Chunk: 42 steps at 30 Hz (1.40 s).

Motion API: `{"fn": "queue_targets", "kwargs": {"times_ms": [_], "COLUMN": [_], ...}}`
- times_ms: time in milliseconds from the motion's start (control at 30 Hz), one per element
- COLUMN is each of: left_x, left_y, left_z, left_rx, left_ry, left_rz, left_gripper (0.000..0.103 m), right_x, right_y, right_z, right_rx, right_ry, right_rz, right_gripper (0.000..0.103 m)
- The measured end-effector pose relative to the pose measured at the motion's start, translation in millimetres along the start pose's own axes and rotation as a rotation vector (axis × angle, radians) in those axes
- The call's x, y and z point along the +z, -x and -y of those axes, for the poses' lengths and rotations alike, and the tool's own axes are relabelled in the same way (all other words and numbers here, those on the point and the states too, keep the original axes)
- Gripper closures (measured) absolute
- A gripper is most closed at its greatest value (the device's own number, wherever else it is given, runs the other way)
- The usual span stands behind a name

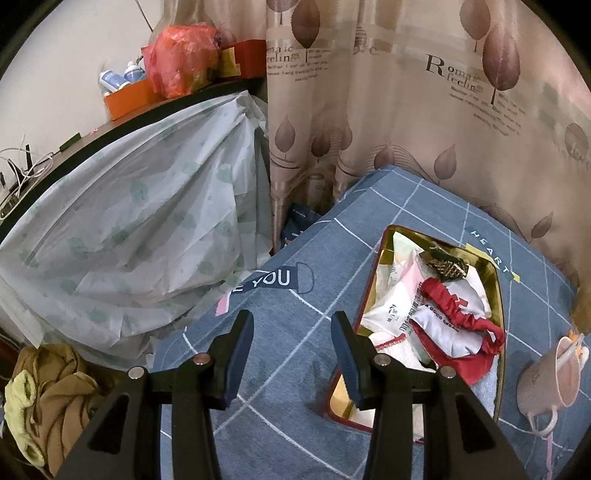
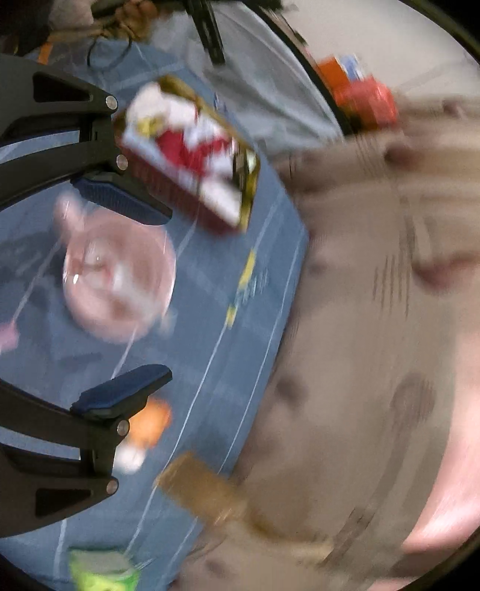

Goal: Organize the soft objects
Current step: 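Move the right tool back to the table and grasp the white pompom ball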

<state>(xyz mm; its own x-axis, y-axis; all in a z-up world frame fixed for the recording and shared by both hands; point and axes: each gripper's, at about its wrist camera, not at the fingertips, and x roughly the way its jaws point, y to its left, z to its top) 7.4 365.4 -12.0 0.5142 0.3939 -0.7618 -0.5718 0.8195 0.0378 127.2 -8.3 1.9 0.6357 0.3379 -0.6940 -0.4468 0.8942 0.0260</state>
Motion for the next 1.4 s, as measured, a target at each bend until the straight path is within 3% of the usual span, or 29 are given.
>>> {"fn": "queue_targets", "kwargs": {"times_ms": [200, 400, 800, 967, 1133, 1400], "left_x": [-1, -9, -15, -16, -24, -39], "left_y": [8, 11, 38, 56, 71, 82], "left_z": [10, 42, 147, 198, 258, 335], "left_rx": [0.004, -0.009, -0.141, -0.214, -0.324, -0.427], "left_ry": [-0.034, -0.117, -0.326, -0.410, -0.486, -0.557], "left_rz": [0.020, -0.001, -0.001, 0.010, -0.016, -0.087], "left_gripper": [0.059, 0.059, 0.059, 0.059, 0.059, 0.059], "right_x": [-25, -47, -50, -51, -50, -44], "right_y": [-9, -41, -83, -88, -101, -109], "right_z": [83, 122, 147, 159, 163, 181], "right_rx": [-0.145, -0.184, -0.173, -0.146, -0.116, -0.073], "right_ry": [-0.114, -0.148, -0.170, -0.205, -0.215, -0.258], "right_rz": [-0.039, -0.115, -0.107, -0.102, -0.100, -0.084], "right_gripper": [0.028, 0.035, 0.042, 0.050, 0.058, 0.057]}}
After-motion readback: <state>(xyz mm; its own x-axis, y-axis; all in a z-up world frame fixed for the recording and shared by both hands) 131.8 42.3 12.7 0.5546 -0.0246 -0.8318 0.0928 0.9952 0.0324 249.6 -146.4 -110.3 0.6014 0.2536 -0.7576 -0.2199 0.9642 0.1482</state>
